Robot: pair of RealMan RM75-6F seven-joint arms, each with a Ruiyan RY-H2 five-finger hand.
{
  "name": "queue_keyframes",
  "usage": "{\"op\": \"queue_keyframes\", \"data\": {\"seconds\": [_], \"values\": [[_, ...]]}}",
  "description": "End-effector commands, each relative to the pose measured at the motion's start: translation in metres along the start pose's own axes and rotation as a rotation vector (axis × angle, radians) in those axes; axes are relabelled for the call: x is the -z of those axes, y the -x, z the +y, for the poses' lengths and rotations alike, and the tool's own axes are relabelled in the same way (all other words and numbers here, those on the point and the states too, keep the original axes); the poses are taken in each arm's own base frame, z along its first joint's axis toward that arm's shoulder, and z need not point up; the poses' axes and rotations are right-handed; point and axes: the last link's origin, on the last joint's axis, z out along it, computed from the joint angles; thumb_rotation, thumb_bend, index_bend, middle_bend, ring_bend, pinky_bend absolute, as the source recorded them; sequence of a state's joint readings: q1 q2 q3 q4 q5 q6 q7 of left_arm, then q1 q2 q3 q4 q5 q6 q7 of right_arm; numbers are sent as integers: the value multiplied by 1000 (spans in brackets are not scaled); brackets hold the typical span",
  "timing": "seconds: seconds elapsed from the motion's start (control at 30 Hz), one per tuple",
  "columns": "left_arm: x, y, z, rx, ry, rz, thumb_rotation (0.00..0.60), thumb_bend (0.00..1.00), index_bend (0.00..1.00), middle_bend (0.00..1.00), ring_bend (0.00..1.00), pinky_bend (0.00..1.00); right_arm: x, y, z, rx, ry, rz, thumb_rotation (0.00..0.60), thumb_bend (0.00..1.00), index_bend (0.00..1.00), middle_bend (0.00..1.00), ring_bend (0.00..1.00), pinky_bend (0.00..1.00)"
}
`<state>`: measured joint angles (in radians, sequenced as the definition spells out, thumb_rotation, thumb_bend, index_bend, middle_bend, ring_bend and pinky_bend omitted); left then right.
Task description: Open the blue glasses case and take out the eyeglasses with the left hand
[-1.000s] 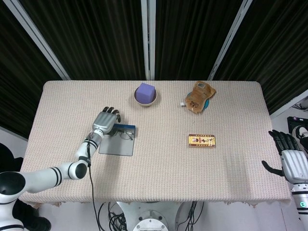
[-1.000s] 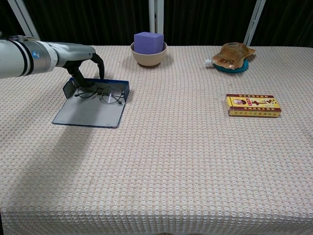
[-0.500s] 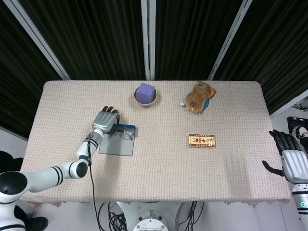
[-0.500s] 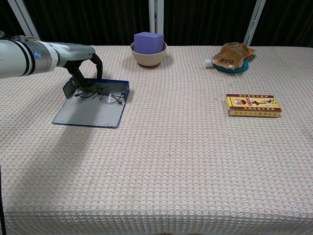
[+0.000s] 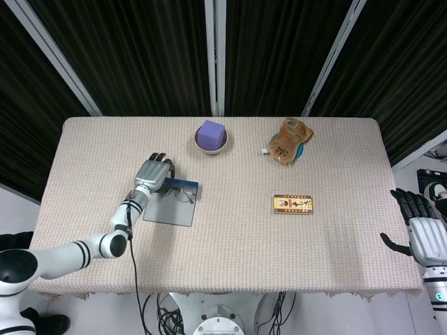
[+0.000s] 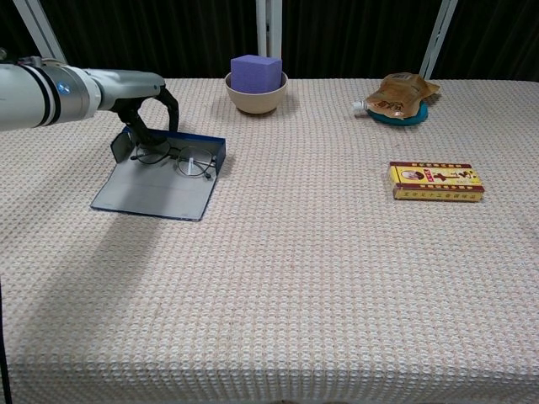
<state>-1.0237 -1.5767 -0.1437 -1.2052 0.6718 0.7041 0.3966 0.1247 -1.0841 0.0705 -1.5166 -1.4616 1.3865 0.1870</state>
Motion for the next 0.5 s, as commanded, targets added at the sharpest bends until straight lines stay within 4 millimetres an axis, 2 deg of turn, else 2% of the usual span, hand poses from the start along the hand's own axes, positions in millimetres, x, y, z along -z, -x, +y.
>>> {"op": "queue_keyframes", "data": {"seconds": [0.03, 0.23, 0.5], "values": [[1, -1, 0, 31, 11, 30, 600, 485, 564, 229, 0, 0, 0, 0, 0, 0, 1, 1, 600, 176, 24, 67, 0, 0], [4, 0, 2, 143, 58, 148, 600, 485, 606, 255, 17, 0, 1, -1, -1, 0, 1, 3, 600, 176, 24, 68, 0, 0], [5, 19, -2, 358, 142, 383, 600, 483, 606, 256, 18, 0, 3, -1, 0, -3, 10, 6, 600, 176, 24, 67, 0, 0]]}}
